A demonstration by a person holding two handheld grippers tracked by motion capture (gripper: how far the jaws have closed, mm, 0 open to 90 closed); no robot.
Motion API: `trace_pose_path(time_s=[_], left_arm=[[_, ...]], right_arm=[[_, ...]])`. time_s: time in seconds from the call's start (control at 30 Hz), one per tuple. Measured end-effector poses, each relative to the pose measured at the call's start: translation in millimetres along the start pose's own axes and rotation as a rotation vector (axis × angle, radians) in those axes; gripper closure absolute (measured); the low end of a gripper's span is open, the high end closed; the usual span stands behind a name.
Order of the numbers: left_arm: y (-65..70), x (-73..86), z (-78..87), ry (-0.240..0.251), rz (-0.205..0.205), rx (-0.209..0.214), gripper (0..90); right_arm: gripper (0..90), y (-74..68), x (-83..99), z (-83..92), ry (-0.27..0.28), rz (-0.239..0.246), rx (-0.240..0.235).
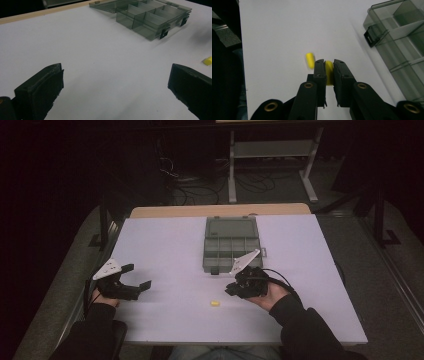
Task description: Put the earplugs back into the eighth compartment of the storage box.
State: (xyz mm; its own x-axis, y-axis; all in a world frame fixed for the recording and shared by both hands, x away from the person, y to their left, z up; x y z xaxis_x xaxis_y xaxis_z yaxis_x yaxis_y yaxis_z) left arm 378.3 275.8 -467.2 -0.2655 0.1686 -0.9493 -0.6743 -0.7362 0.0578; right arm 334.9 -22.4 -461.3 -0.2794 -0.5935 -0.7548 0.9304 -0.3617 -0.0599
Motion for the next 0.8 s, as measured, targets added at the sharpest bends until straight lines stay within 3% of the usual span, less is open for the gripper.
trace_pose_path(time_s=[0.8], left_arm=[[0.1, 0.5, -0.2, -0.004, 0.000, 0.001, 0.0]], right_arm=[[79.3, 35.7, -21.6, 28.5, -0.004, -0.004, 0.071]])
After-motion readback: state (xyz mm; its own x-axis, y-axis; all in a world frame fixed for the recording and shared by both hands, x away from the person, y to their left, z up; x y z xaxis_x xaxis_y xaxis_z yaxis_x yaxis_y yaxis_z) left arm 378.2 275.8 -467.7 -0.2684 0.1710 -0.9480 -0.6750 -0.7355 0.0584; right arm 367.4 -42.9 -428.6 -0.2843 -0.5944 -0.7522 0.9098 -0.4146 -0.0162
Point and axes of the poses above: each handheld gripper's, and its own axes: z roughly backward along the jaws, x roughly out of its underside, y roughly to its right, the point moved 10 cm from there along -z, roughly forward along the jaws, and after that the axes turned 10 degrees about y, right-handed, at the moved point
